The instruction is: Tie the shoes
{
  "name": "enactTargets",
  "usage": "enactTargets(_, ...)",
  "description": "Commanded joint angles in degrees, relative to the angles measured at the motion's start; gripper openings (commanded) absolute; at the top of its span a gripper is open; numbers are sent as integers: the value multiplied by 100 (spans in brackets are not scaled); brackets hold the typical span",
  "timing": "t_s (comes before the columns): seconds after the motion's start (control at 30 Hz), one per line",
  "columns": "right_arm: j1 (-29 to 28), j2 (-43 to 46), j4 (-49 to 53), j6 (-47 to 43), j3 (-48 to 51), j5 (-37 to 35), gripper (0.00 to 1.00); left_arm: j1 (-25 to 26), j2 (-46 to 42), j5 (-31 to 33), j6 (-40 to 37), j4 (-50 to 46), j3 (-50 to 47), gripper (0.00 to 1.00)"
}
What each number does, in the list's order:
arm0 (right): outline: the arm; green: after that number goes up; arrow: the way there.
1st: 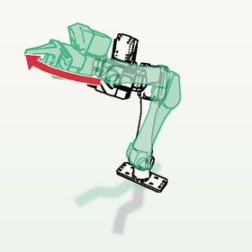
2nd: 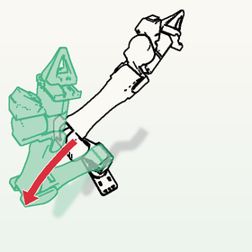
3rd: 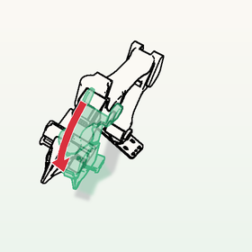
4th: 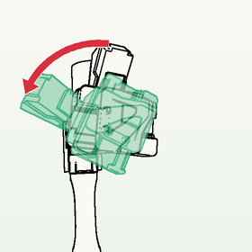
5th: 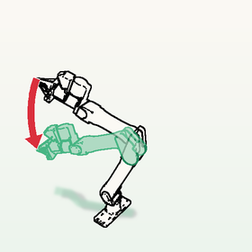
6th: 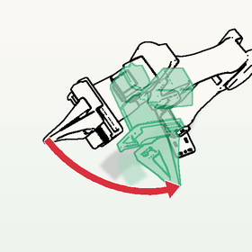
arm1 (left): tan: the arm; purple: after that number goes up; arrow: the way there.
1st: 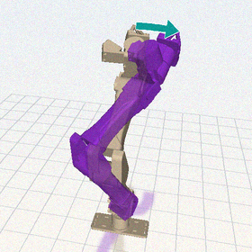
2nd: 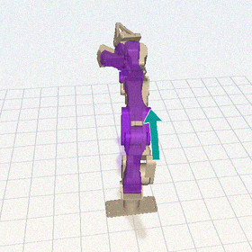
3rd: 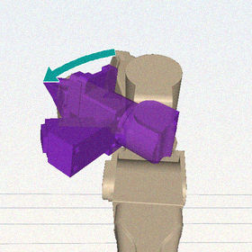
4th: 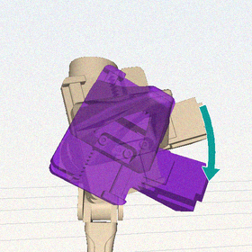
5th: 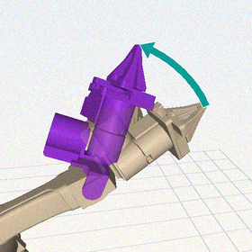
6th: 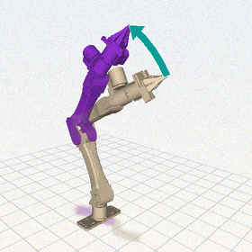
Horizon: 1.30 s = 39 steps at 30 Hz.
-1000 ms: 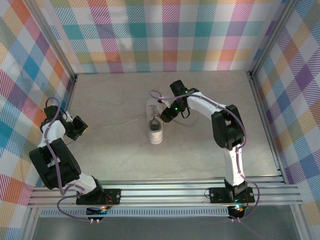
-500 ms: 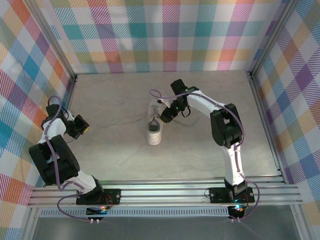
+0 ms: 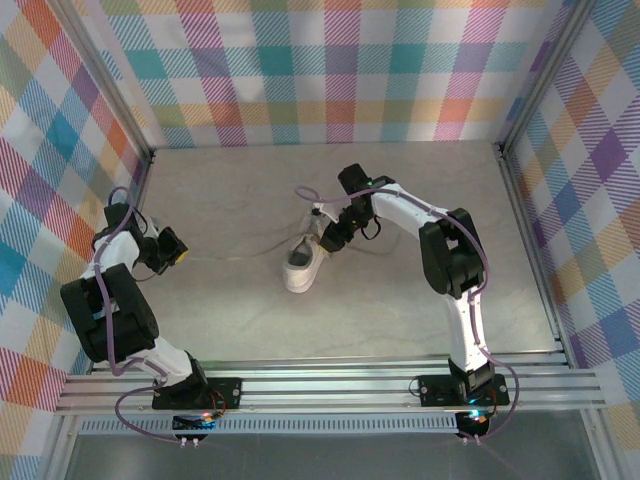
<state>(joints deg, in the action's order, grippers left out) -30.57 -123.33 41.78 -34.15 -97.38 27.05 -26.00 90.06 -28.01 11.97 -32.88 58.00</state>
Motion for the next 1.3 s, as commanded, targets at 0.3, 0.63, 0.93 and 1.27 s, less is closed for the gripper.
enactTargets(0.3,6,1338,-1578,412,1611,-508,0,-10,64,8,-63,-122,174,0)
enactTargets(0.63,-2,1642,-1623,376,1933,-1182,0,-25,52,258,-218,-257,231,0)
enactTargets(0.93,7,1689,-1479,412,1986,-2327,0,-400,-202,755,-317,-491,347,0)
enactTargets(1.27,0,1663,-1360,380,2016,-2343,0,-863,-400,1084,-289,-508,204,0)
